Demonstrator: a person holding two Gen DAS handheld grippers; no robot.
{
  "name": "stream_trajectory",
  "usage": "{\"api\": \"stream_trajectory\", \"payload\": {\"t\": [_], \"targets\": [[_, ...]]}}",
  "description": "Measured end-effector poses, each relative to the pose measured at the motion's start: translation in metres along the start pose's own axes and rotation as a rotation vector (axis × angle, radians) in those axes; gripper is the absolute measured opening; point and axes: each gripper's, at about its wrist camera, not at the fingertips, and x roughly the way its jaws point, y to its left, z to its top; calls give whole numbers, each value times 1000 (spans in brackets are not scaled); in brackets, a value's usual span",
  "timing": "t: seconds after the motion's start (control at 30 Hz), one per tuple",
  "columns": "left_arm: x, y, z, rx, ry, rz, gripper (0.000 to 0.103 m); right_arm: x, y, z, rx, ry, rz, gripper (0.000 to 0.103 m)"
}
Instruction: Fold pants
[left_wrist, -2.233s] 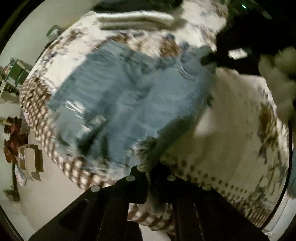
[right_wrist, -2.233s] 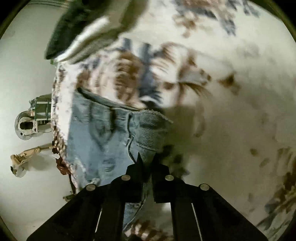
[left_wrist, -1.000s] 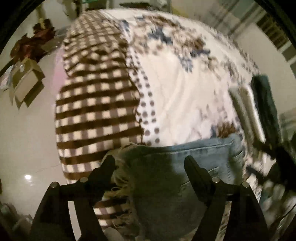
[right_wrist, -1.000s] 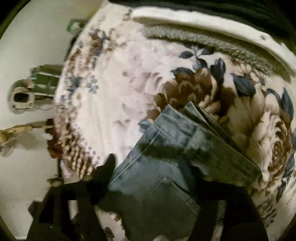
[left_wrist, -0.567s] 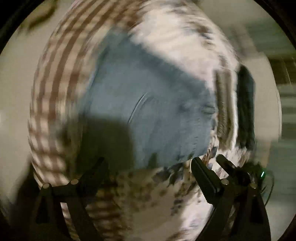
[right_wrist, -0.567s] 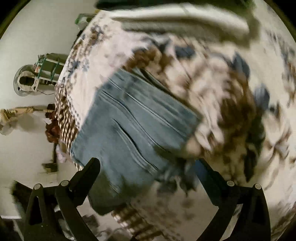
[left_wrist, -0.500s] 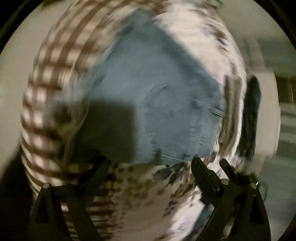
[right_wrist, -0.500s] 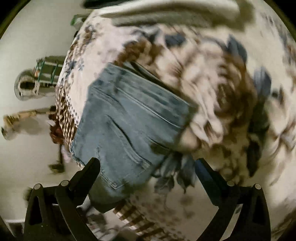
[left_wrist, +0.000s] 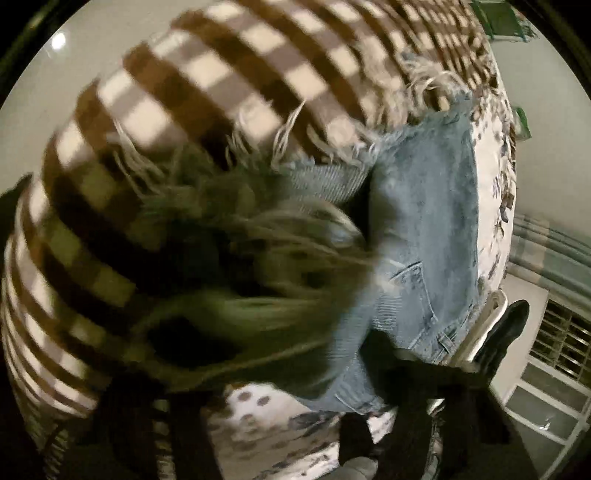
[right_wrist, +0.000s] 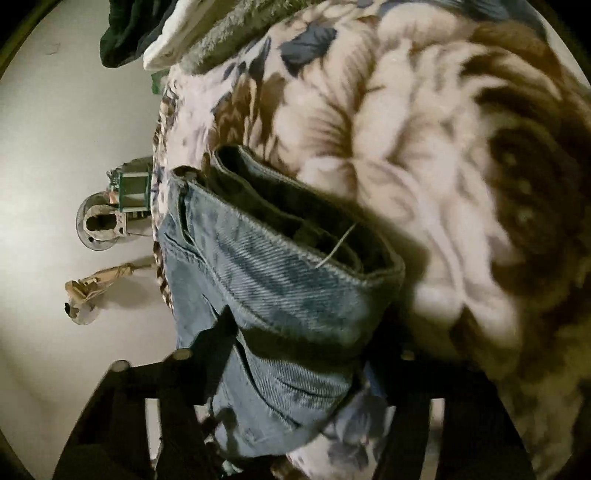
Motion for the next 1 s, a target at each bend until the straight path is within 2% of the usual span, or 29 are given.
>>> {"api": "stream_trajectory", "payload": {"t": [0.1,0.23,0.33,0.43,0.47,0.53,0.6,0.7,0.73,0.77,0.8,0.83,0.87,1.0], "targets": [[-7,-9,4,76,-15,-3,31,-8,0,-3,10,-4,43,34],[-18,-9,3,175,-28,-46,27,-22,2,-18,2,-1,73,27],[-21,-8,7,274,-36,-97,31,-29,-3,-28,4,16,87,26],[-2,9,14,243,3,-112,37,-23,-14,-28,8,34,55,37],[6,15,19,203,13,-142,42,-19,-19,-26,22,50,40,46],[16,18,25,154,15,-187,47,-13,-24,-22,23,63,69,50],[22,14,30,133,2,-196,53,-7,-23,-19,21,66,104,62],[25,0,28,136,-33,-166,53,5,-16,-14,20,56,127,74],[26,-6,27,138,-47,-161,52,9,-11,-12,21,48,130,74],[23,-9,26,137,-59,-162,40,10,-8,-11,19,34,131,74],[19,-10,24,143,-71,-156,30,11,-5,-12,17,15,125,68],[15,-12,24,154,-73,-156,27,9,-1,-14,9,-4,102,57],[10,-19,25,168,-76,-150,25,10,2,-14,6,-14,80,36],[-14,-33,17,222,-77,-140,23,-3,17,-25,29,-56,68,27]]}}
